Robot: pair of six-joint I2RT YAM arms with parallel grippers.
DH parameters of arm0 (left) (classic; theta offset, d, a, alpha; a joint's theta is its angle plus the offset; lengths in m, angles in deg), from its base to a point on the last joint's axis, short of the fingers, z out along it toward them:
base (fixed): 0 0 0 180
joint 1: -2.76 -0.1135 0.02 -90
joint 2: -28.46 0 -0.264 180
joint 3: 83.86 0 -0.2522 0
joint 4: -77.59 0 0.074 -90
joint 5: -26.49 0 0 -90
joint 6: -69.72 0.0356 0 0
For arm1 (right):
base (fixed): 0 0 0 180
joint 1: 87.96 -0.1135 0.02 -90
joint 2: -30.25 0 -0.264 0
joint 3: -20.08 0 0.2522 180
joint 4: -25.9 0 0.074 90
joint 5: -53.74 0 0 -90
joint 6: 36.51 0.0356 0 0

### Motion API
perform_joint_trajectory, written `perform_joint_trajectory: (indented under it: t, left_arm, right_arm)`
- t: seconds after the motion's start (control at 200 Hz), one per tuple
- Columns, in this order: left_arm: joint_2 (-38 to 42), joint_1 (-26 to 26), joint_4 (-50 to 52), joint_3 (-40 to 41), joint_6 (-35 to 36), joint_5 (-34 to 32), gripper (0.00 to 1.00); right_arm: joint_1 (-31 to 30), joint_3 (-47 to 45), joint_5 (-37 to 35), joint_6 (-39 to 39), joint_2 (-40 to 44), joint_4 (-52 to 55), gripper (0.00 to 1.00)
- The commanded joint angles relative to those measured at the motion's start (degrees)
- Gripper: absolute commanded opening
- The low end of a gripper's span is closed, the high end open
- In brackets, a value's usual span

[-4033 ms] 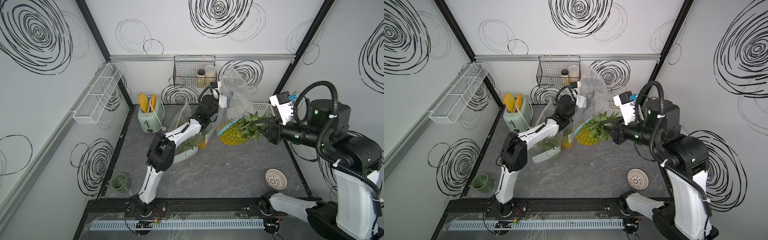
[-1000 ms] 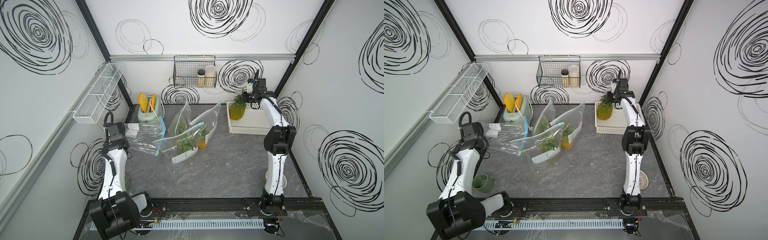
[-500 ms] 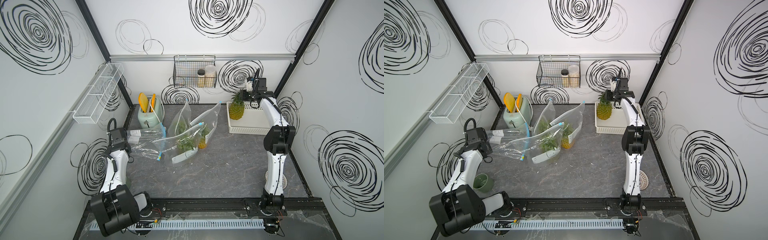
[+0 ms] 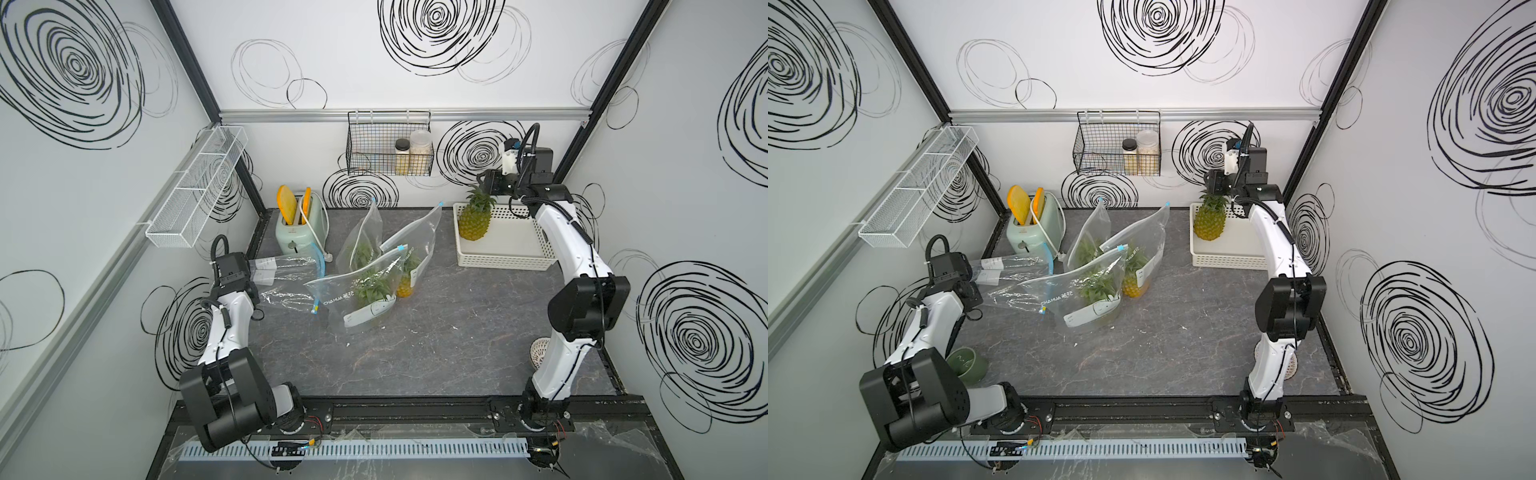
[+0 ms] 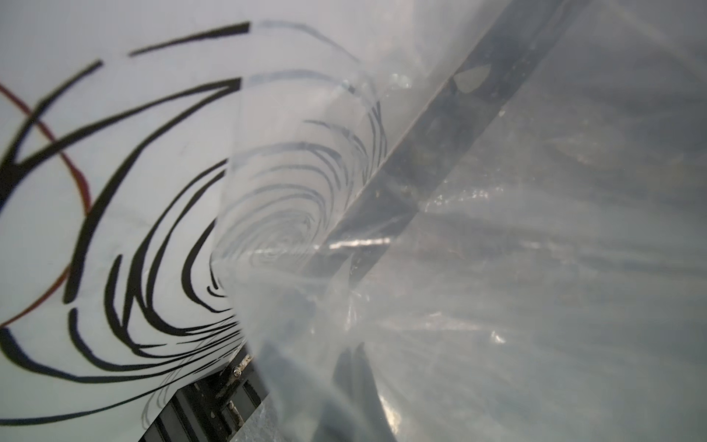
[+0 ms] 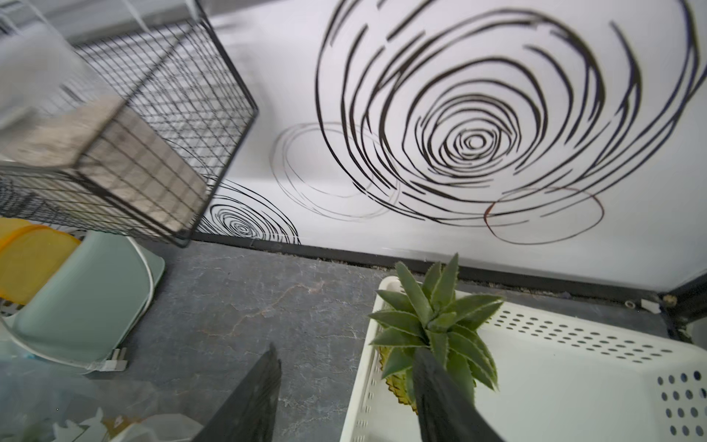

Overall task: Open the zip-top bag and take out the pineapple
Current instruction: Place the zipper food storage bag at the center of the board.

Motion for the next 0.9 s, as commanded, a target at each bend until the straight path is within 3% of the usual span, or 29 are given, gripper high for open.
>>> perform_joint_trajectory:
  t: [0.0,0.09,0.245,0.42,0.62,0.805,0.895]
  left_arm:
    - [-1.45,-0.14,-2.62,-1.91,-0.03,2.0,0.0]
    - [-2.18,0.93,-2.99,-1.95,-1.11,5.1,0.02]
    - [-2.21,4.94,-2.86,-2.49,-1.89,5.46,0.41]
    - [0.42,6.62,-0.68,-3.85,-2.0,5.58,0.68]
    - [5.66,6.91,2.02,-6.55,-1.74,9.38,0.81]
    - [12.21,7.36,3.13,-10.53,-2.21,16.56,0.82]
    - [14.63,11.82,4.79,-14.79,-1.82,19.45,0.82]
  right_arm:
    - [-0.95,-2.24,0.43,-1.01,3.52,-2.82,0.59]
    - [-1.52,-3.72,0.52,-0.73,5.47,-3.36,0.6]
    - [-2.78,-4.13,0.45,-1.05,6.84,-2.35,0.6]
    - [-4.97,-5.68,-0.04,-1.8,9.68,-0.81,0.61]
    - [-9.88,-7.2,-0.73,-2.68,13.93,2.7,0.63]
    - [-12.98,-12.22,1.72,-2.26,19.33,5.37,0.66]
    - [-13.27,-16.6,5.35,-1.78,22.94,5.21,0.66]
